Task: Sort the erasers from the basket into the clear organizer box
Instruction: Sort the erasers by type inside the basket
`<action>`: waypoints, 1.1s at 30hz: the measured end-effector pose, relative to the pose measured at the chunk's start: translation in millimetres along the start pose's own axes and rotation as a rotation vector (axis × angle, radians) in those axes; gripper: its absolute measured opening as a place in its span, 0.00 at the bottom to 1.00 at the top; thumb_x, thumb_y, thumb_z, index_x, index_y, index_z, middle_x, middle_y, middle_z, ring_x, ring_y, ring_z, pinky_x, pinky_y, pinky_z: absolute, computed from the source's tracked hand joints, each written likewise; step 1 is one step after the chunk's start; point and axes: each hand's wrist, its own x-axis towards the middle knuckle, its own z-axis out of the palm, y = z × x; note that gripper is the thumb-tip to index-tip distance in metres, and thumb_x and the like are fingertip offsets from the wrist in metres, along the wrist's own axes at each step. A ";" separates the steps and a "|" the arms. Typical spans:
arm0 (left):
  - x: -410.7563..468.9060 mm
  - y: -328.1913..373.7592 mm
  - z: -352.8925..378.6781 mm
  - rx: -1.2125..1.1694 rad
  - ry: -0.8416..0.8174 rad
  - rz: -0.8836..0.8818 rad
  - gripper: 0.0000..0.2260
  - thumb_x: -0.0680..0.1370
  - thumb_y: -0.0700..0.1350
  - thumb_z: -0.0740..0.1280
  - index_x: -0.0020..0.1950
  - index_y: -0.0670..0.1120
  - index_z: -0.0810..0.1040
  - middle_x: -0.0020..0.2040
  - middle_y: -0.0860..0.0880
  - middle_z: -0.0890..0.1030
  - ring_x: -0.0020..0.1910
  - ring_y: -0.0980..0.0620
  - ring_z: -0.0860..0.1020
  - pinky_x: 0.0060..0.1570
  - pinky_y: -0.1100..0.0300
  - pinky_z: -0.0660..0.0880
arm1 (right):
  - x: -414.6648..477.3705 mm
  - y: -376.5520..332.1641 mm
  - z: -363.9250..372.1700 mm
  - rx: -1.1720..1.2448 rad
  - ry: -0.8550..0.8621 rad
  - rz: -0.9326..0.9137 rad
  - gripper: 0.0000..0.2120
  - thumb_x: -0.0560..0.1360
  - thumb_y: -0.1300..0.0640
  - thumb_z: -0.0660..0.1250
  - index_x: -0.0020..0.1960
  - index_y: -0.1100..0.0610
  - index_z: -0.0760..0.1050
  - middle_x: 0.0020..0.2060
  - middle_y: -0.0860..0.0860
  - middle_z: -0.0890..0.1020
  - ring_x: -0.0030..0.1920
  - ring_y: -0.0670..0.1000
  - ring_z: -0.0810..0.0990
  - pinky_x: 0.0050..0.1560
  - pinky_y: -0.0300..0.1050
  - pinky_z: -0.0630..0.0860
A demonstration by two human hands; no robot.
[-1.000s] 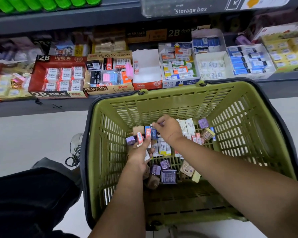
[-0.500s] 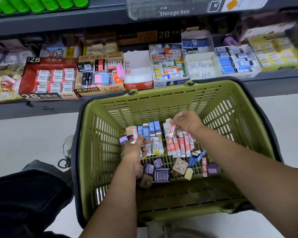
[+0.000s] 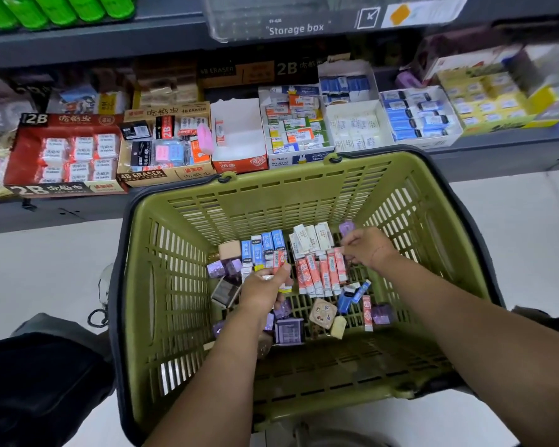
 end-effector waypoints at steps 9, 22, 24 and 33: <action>-7.2 3.9 0.7 0.044 -0.160 0.026 0.17 0.76 0.55 0.68 0.56 0.44 0.81 0.42 0.49 0.86 0.21 0.57 0.66 0.28 0.66 0.72 | -15.3 -23.5 11.0 0.100 -0.021 -0.183 0.06 0.75 0.56 0.69 0.48 0.58 0.81 0.42 0.51 0.83 0.39 0.49 0.79 0.38 0.36 0.75; 0.0 7.0 -3.6 -0.062 -0.088 -0.094 0.12 0.80 0.54 0.63 0.55 0.46 0.74 0.42 0.48 0.83 0.26 0.53 0.69 0.25 0.62 0.70 | -25.8 -19.6 0.2 0.238 -0.227 0.038 0.18 0.75 0.65 0.67 0.64 0.63 0.73 0.38 0.56 0.80 0.33 0.47 0.75 0.35 0.34 0.76; 3.4 9.6 -1.9 -0.176 -0.071 -0.129 0.09 0.82 0.49 0.60 0.57 0.45 0.72 0.40 0.45 0.81 0.27 0.52 0.68 0.23 0.62 0.66 | -23.9 -16.1 -1.2 0.154 -0.192 0.037 0.18 0.75 0.65 0.68 0.64 0.64 0.72 0.39 0.57 0.80 0.35 0.47 0.76 0.36 0.35 0.76; -3.0 12.4 -8.1 -0.381 -0.092 -0.107 0.11 0.84 0.44 0.56 0.55 0.39 0.75 0.43 0.44 0.85 0.35 0.53 0.79 0.36 0.62 0.76 | -21.1 -9.8 27.4 -0.357 0.036 -0.085 0.14 0.74 0.55 0.70 0.57 0.56 0.73 0.49 0.55 0.80 0.49 0.54 0.79 0.46 0.42 0.74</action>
